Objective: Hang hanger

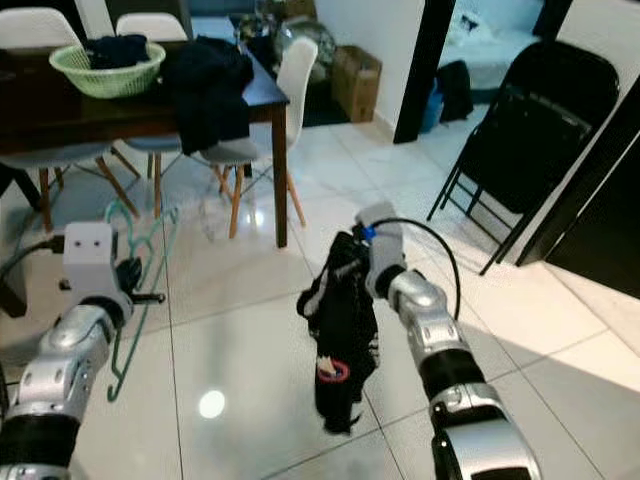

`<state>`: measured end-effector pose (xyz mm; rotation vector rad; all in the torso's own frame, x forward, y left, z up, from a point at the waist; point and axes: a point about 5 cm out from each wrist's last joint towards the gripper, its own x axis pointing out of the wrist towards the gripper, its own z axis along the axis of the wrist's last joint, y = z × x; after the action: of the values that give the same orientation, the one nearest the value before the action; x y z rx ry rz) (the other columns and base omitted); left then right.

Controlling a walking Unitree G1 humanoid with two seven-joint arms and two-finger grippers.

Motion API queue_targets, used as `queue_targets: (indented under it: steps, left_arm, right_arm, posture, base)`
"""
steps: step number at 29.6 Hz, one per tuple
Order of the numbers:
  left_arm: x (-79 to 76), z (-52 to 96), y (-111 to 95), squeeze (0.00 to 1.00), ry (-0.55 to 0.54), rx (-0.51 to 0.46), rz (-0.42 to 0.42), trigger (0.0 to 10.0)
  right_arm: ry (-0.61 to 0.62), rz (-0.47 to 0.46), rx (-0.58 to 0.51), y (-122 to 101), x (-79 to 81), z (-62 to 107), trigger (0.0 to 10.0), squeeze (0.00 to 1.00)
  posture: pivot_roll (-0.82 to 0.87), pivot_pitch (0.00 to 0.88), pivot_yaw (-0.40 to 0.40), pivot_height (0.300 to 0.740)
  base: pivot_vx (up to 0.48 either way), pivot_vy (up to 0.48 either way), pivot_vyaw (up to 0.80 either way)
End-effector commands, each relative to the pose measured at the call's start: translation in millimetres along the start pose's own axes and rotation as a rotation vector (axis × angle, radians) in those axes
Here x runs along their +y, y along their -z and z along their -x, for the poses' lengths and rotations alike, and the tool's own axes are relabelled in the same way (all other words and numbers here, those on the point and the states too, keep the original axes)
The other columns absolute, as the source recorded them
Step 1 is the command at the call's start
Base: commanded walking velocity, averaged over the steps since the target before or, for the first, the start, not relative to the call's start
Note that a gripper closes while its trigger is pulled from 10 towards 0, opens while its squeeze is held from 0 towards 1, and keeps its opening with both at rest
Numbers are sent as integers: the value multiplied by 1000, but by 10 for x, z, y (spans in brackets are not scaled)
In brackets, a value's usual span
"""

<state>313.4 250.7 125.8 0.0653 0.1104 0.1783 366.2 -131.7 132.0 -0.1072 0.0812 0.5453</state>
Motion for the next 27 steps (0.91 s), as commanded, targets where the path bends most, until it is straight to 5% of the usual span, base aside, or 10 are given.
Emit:
queue_targets:
  steps: [1,27]
  left_arm:
    - [-24,-17,-6,0,15,-6,-13,10000]
    - [-48,-52,-39,0,66,-33,31,10000]
  right_arm:
    - [18,-11,-10,-3,-62,27,10000,0]
    - [18,-40,-19,-18,-86,18,10000,0]
  posture:
    - [70,2,-70,740]
    - [66,36,-67,740]
  base:
    - [360,0,0]
    - [446,0,0]
